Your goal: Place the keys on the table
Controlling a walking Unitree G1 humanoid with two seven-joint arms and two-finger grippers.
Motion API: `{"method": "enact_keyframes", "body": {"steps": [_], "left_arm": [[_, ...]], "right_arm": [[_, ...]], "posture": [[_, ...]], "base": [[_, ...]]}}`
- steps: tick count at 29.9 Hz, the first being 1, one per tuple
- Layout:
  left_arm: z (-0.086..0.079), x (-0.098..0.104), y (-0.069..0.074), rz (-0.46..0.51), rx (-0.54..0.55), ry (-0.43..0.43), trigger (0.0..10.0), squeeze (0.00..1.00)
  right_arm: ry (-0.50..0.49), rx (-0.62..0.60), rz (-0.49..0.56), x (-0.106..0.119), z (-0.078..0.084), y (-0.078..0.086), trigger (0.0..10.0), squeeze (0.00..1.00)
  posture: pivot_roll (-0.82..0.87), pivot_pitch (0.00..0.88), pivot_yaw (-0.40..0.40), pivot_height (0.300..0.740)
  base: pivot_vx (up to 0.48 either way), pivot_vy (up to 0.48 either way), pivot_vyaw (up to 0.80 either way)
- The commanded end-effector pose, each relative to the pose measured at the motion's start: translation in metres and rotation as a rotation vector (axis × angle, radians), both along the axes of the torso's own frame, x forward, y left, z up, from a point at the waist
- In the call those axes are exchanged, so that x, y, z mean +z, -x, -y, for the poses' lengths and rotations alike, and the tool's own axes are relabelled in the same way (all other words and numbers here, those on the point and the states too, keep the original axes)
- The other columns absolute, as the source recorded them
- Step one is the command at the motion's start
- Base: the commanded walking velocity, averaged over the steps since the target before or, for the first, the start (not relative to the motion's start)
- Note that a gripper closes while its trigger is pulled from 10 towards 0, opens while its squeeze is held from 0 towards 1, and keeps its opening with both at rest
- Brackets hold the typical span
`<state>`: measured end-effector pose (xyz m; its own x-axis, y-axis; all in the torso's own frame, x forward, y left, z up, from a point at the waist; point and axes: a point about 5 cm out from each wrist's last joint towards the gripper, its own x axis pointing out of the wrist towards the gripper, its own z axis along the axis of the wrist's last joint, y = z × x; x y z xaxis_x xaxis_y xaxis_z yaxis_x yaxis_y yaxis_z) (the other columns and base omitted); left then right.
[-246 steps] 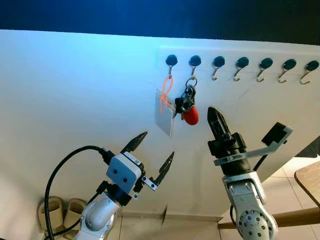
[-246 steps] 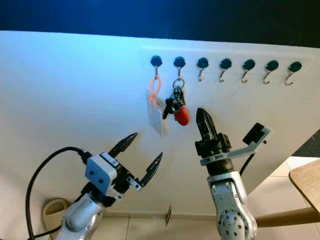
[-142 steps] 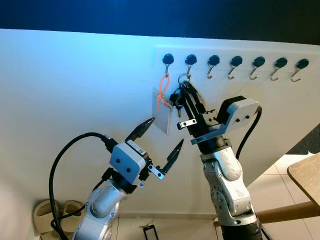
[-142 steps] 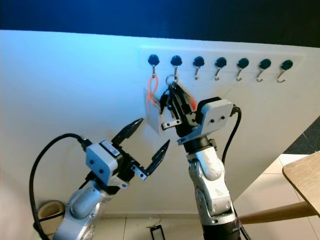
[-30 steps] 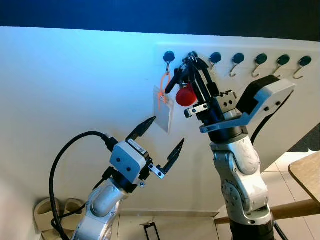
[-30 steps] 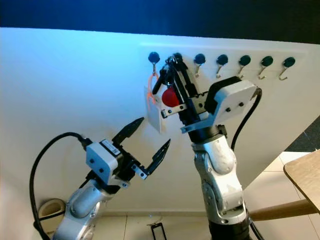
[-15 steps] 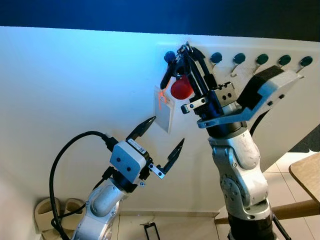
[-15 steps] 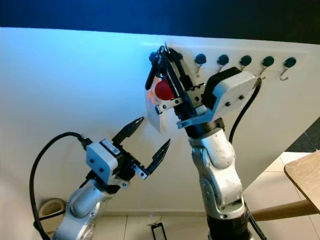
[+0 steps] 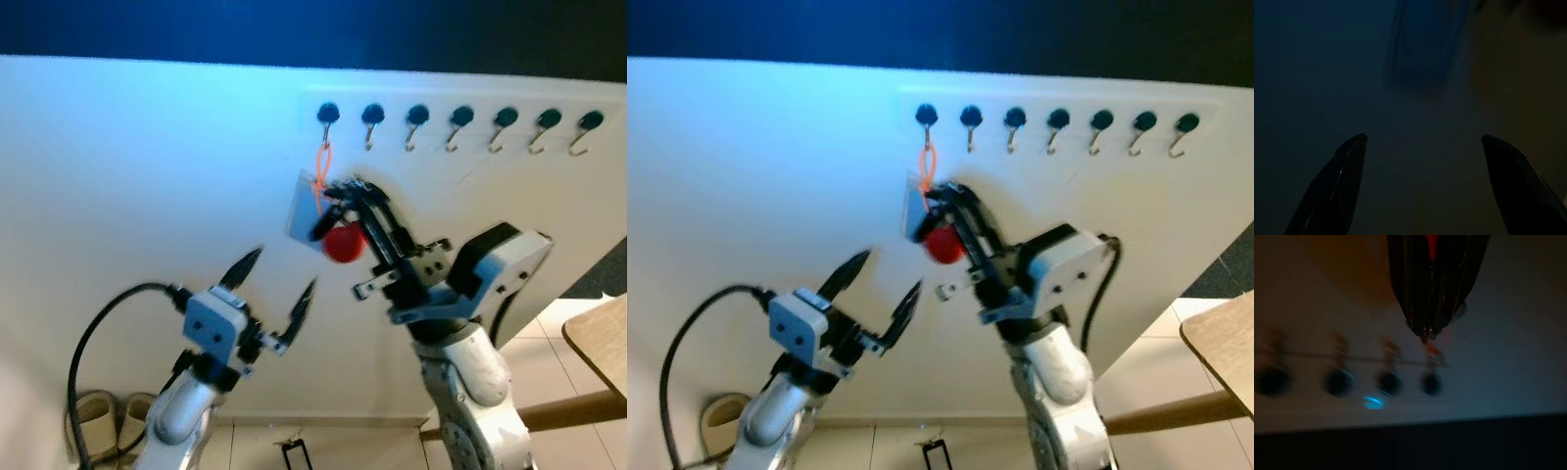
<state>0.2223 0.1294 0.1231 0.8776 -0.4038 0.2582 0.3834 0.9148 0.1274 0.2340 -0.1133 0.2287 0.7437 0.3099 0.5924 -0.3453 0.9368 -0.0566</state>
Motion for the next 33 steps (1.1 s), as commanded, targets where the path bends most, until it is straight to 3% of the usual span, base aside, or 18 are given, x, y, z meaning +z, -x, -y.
{"method": "enact_keyframes", "body": {"steps": [1, 5, 10, 14, 18, 20, 21, 22, 23, 25, 27, 28, 29, 30, 31, 33], "left_arm": [[-0.007, -0.009, 0.002, -0.021, 0.025, -0.034, 10.0, 0.00], [-0.046, -0.061, 0.020, -0.215, 0.263, -0.035, 10.0, 0.00], [-0.062, -0.071, 0.028, -0.260, 0.375, 0.016, 10.0, 0.00], [-0.065, -0.075, 0.029, -0.272, 0.395, 0.030, 10.0, 0.00], [-0.064, -0.088, 0.028, -0.327, 0.394, 0.003, 10.0, 0.00], [-0.064, -0.107, 0.030, -0.424, 0.395, -0.017, 10.0, 0.00], [-0.064, -0.107, 0.030, -0.424, 0.395, -0.017, 10.0, 0.00], [-0.068, -0.137, 0.036, -0.578, 0.440, -0.038, 10.0, 0.00], [-0.068, -0.137, 0.036, -0.578, 0.440, -0.038, 10.0, 0.00], [-0.075, -0.158, 0.044, -0.697, 0.514, -0.036, 10.0, 0.00], [-0.078, -0.162, 0.046, -0.726, 0.543, -0.029, 10.0, 0.00], [-0.080, -0.167, 0.048, -0.761, 0.566, -0.035, 10.0, 0.00], [-0.080, -0.171, 0.050, -0.785, 0.565, -0.056, 10.0, 0.00], [-0.080, -0.171, 0.050, -0.785, 0.565, -0.056, 10.0, 0.00], [-0.080, -0.174, 0.051, -0.801, 0.556, -0.078, 10.0, 0.00], [-0.080, -0.177, 0.052, -0.813, 0.544, -0.101, 10.0, 0.00]], "right_arm": [[0.002, -0.040, -0.019, -0.007, 0.006, -0.001, 0.0, 0.00], [0.100, -0.098, -0.173, -0.060, 0.023, 0.010, 0.0, 0.00], [0.117, -0.118, -0.170, -0.062, 0.025, 0.012, 0.0, 0.00], [0.110, -0.146, -0.179, -0.065, 0.028, 0.008, 0.0, 0.00], [0.119, -0.159, -0.287, -0.091, 0.032, 0.003, 0.0, 0.00], [0.104, -0.200, -0.449, -0.128, 0.042, -0.002, 0.0, 0.00], [0.104, -0.200, -0.449, -0.128, 0.042, -0.002, 0.0, 0.00], [0.087, -0.276, -0.666, -0.179, 0.058, -0.005, 0.0, 0.00], [0.087, -0.276, -0.666, -0.179, 0.058, -0.005, 0.0, 0.00], [0.085, -0.311, -0.874, -0.220, 0.069, -0.001, 0.2, 0.00], [0.076, -0.319, -0.937, -0.231, 0.072, 0.002, 0.2, 0.00], [0.119, -0.327, -0.981, -0.240, 0.074, 0.005, 0.5, 0.00], [0.193, -0.314, -1.031, -0.249, 0.075, 0.009, 2.9, 0.00], [0.193, -0.314, -1.031, -0.249, 0.075, 0.009, 2.9, 0.00], [0.251, -0.310, -1.065, -0.255, 0.077, 0.012, 9.4, 0.00], [0.276, -0.305, -1.128, -0.263, 0.081, 0.016, 10.0, 0.00]], "posture": [[0.04, 0.085, -0.019, 0.740], [0.05, 0.088, -0.023, 0.740], [0.05, 0.090, -0.023, 0.740], [0.05, 0.091, -0.024, 0.740], [0.04, 0.088, -0.028, 0.740], [0.04, 0.084, -0.034, 0.740], [0.04, 0.084, -0.034, 0.740], [0.04, 0.081, -0.038, 0.740], [0.04, 0.081, -0.038, 0.740], [0.03, 0.073, -0.046, 0.740], [0.03, 0.073, -0.049, 0.740], [0.03, 0.071, -0.054, 0.740], [0.03, 0.068, -0.062, 0.740], [0.03, 0.068, -0.062, 0.740], [0.03, 0.068, -0.068, 0.740], [0.03, 0.062, -0.084, 0.740]], "base": [[0.000, 0.000, 0.00], [0.000, 0.000, 0.00], [0.000, 0.000, 0.00], [0.000, 0.000, 0.00], [0.000, 0.000, 0.00], [0.000, 0.000, 0.00], [0.000, 0.000, 0.00], [0.000, 0.000, 0.00], [0.000, 0.000, 0.00], [0.000, 0.000, 0.00], [0.000, 0.000, 0.00], [0.000, 0.000, 0.00], [0.000, 0.000, 0.00], [0.000, 0.000, 0.00], [0.000, 0.000, 0.00], [0.000, 0.000, 0.00]]}}
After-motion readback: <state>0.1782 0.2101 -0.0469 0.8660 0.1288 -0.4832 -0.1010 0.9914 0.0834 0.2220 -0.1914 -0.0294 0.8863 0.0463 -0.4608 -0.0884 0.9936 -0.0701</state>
